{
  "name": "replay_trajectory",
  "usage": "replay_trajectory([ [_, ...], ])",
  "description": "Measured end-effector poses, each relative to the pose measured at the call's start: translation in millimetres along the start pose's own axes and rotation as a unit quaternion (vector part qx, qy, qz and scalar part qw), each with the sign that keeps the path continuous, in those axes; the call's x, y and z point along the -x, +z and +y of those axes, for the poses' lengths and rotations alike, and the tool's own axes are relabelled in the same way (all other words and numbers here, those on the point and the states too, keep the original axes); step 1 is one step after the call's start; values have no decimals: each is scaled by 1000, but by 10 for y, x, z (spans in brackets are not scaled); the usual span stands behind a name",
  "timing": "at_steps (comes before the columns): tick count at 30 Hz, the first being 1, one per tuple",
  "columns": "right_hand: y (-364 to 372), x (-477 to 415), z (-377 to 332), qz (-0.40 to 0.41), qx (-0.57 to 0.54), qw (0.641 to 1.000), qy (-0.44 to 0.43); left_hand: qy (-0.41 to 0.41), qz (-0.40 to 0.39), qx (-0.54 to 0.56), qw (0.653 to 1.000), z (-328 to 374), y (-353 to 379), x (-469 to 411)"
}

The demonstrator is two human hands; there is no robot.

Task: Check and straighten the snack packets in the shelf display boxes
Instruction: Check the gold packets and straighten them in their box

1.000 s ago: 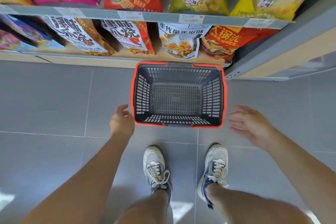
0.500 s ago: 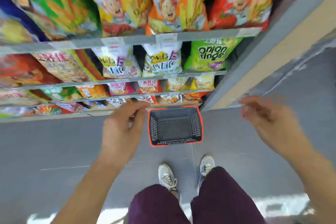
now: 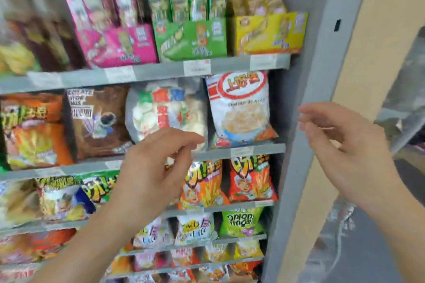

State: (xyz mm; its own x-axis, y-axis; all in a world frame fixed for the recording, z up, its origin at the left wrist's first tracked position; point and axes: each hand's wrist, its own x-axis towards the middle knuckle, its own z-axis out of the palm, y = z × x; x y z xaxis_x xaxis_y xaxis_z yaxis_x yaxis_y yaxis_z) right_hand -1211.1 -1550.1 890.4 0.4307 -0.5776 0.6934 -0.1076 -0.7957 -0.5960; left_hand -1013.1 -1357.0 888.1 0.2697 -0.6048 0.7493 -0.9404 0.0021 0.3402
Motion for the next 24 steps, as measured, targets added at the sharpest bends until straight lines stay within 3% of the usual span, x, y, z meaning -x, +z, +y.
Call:
replay_trajectory([
  [5, -140, -683, -123, 17, -47, 996, -71, 48, 62, -54, 995, 222, -6, -749],
  [10, -30, -1291, -195, -38, -74, 995, -51, 68, 77, -79, 992, 338, 123, -1364],
  [15, 223, -1880, -348, -17, -81, 997, 3, 94, -3, -174, 980, 362, 436, -1911],
  [20, 397, -2425, -314, 3, 2, 999, 47, 152, -68, -351, 921, 245, 803, -2374],
  [24, 518, -2811, -239, -10, 56, 993, 106, 152, -134, -350, 915, 201, 925, -2619],
])
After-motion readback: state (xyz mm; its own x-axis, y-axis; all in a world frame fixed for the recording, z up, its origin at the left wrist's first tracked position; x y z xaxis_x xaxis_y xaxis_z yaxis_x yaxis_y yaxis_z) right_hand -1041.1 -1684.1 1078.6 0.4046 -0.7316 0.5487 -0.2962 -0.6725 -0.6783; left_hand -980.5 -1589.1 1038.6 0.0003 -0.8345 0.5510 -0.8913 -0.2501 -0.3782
